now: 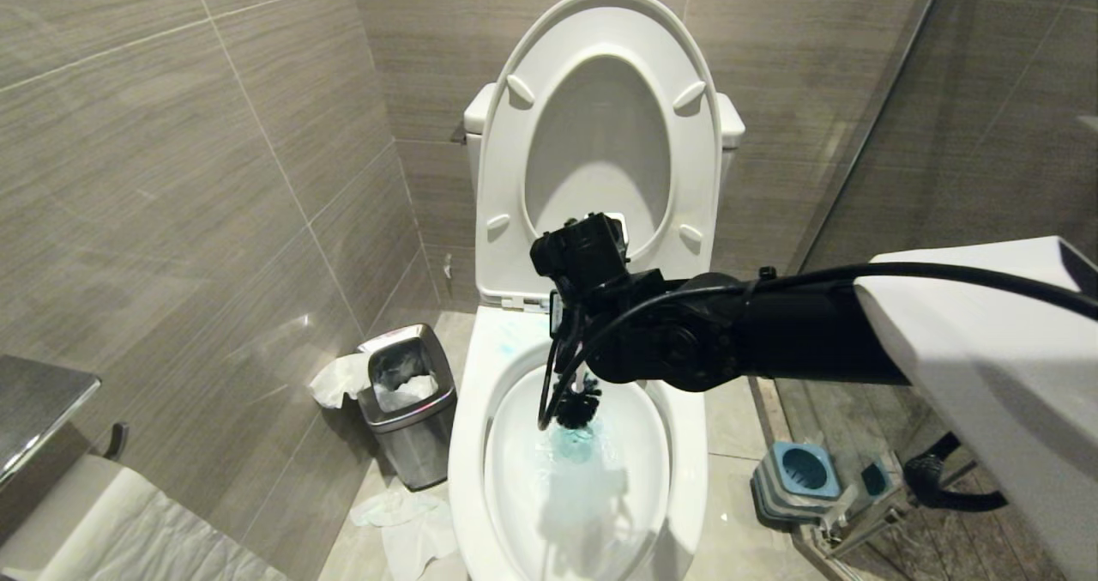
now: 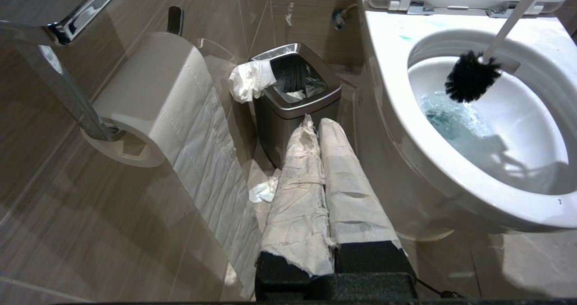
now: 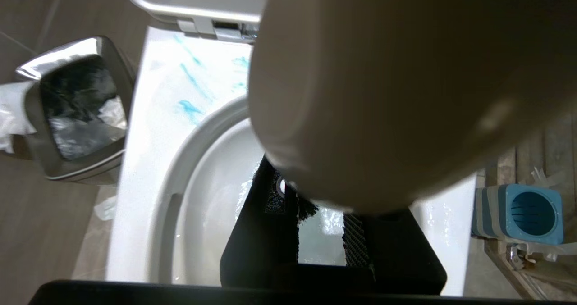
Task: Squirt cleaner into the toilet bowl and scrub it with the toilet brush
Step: Scrub the toilet bowl
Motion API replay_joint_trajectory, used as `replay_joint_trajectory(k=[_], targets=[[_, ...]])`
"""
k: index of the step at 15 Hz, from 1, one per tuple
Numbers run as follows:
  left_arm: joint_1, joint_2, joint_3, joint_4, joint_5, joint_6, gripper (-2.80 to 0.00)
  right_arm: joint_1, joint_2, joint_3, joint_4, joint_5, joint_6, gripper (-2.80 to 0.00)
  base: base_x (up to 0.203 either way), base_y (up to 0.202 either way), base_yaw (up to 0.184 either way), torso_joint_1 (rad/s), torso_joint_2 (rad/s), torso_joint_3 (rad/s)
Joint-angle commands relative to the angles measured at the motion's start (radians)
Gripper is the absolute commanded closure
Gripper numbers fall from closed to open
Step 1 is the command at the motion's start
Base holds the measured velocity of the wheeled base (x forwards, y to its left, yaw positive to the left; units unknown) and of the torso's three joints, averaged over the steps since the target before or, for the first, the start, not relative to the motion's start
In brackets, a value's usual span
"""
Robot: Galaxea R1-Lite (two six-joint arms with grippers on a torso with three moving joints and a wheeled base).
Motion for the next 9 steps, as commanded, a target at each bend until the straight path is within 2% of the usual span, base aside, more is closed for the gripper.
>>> replay_joint_trajectory(k=[1,6,9], targets=[[0.000,0.000,0.002,0.000,0.000,0.000,0.00,-0.019,0.126,-0.044,0.000,-0.003,0.002,0.00,0.000,0.000,0.000,0.000,0.00,0.000],[0.000,0.000,0.002,0.000,0.000,0.000,0.00,-0.046,0.263,-0.133,0.000,0.007,0.001,0.00,0.000,0.000,0.000,0.000,0.00,0.000],[0.000,0.000,0.002,0.000,0.000,0.000,0.00,-0.045,0.261,-0.146,0.004,-0.002,-0.007,0.00,0.000,0.000,0.000,0.000,0.00,0.000]])
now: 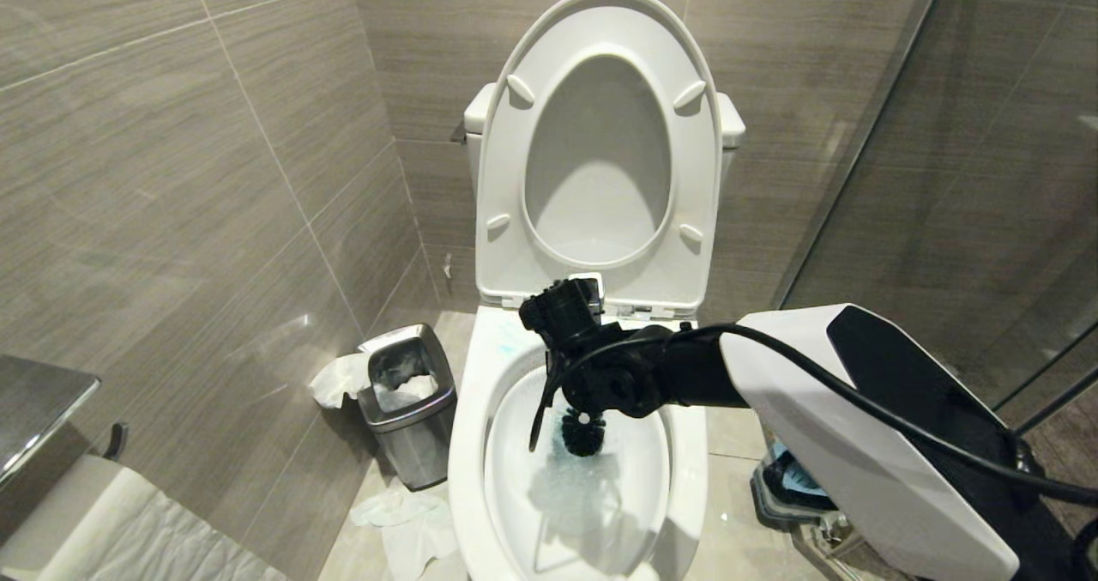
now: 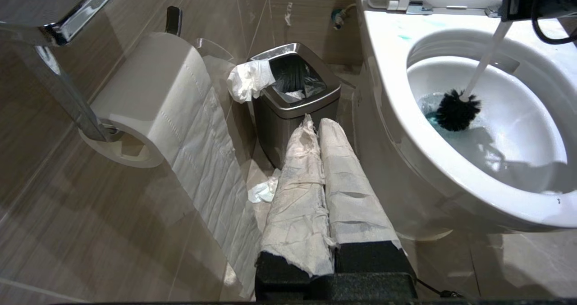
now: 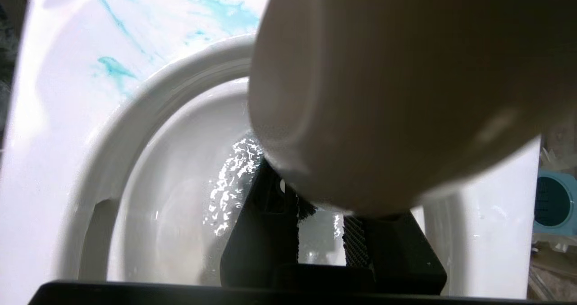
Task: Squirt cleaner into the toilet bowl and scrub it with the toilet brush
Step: Scrub the toilet bowl
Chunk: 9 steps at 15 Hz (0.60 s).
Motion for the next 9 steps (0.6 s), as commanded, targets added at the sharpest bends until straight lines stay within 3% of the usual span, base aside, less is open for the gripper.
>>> replay_joint_trajectory(k=[1,4,9], targets=[[0.000,0.000,0.002,0.000,0.000,0.000,0.00,0.002,0.001,0.004,0.001,-0.006,0.000,0.00,0.000,0.000,0.000,0.000,0.00,0.000],[0.000,0.000,0.002,0.000,0.000,0.000,0.00,0.016,-0.089,0.050,0.001,0.000,0.002,0.00,0.000,0.000,0.000,0.000,0.00,0.000],[0.000,0.000,0.002,0.000,0.000,0.000,0.00,0.082,-0.401,0.311,-0.005,-0.002,0.008,0.00,0.000,0.000,0.000,0.000,0.00,0.000]])
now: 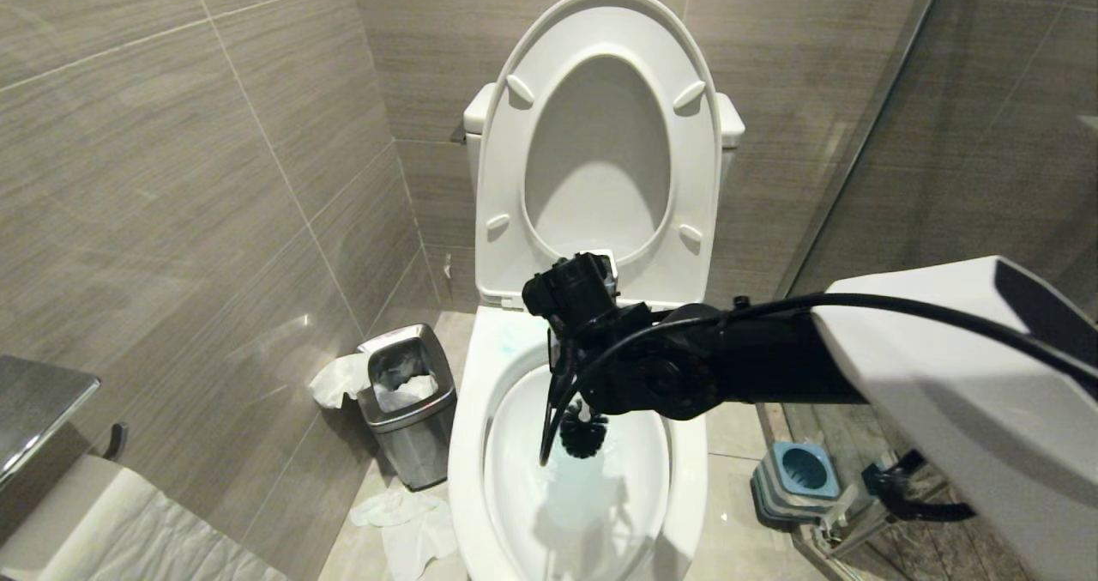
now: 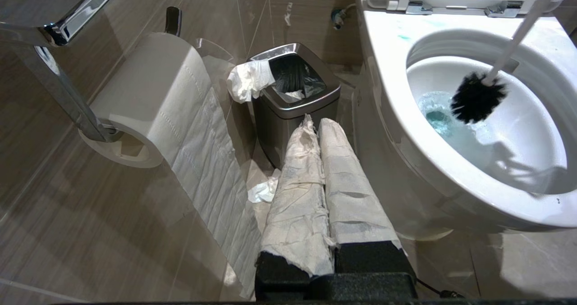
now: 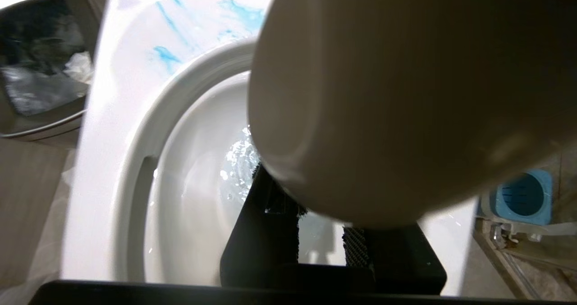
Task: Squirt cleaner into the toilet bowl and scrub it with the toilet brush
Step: Scrub the toilet bowl
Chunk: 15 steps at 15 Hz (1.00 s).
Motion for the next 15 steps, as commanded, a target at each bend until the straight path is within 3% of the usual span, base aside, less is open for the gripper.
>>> replay_joint_trajectory(k=[1,8,15], targets=[[0.000,0.000,0.002,0.000,0.000,0.000,0.00,0.023,-0.207,0.101,-0.001,-0.008,0.001,0.00,0.000,0.000,0.000,0.000,0.00,0.000],[0.000,0.000,0.002,0.000,0.000,0.001,0.00,0.052,-0.463,0.330,-0.006,-0.007,0.004,0.00,0.000,0.000,0.000,0.000,0.00,0.000],[0.000,0.000,0.002,0.000,0.000,0.000,0.00,0.065,-0.496,0.374,-0.016,-0.007,0.003,0.00,0.000,0.000,0.000,0.000,0.00,0.000]])
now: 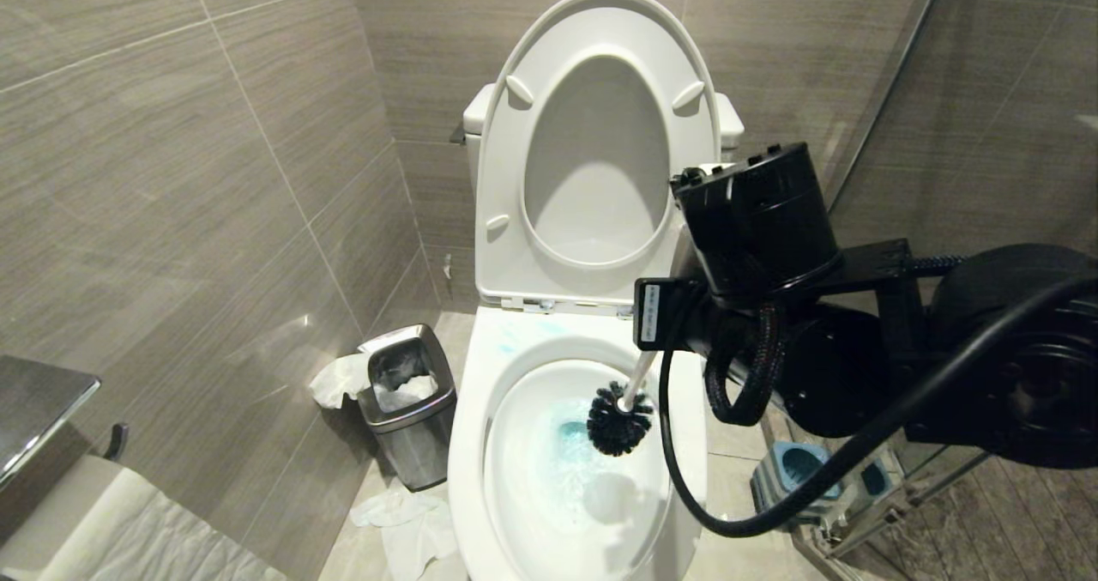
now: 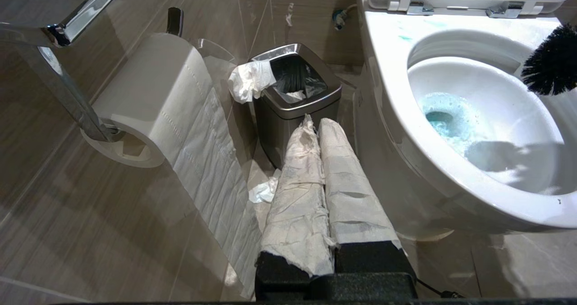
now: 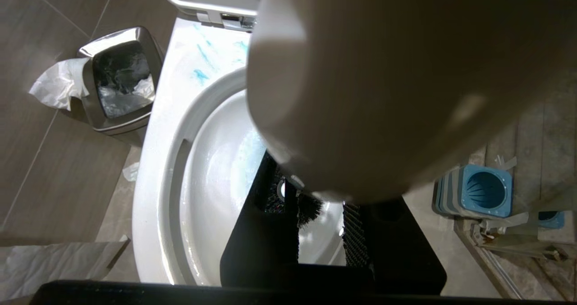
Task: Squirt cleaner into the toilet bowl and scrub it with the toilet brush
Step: Scrub the toilet bowl
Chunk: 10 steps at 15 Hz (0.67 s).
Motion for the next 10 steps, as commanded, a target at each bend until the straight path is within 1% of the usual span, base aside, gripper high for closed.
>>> replay_joint_trajectory(k=[1,10], targets=[[0.000,0.000,0.002,0.000,0.000,0.001,0.00,0.002,-0.015,0.007,0.002,-0.004,0.001,0.00,0.000,0.000,0.000,0.000,0.00,0.000],[0.000,0.000,0.002,0.000,0.000,0.000,0.00,0.002,-0.019,0.030,0.002,-0.007,-0.007,0.00,0.000,0.000,0.000,0.000,0.00,0.000]])
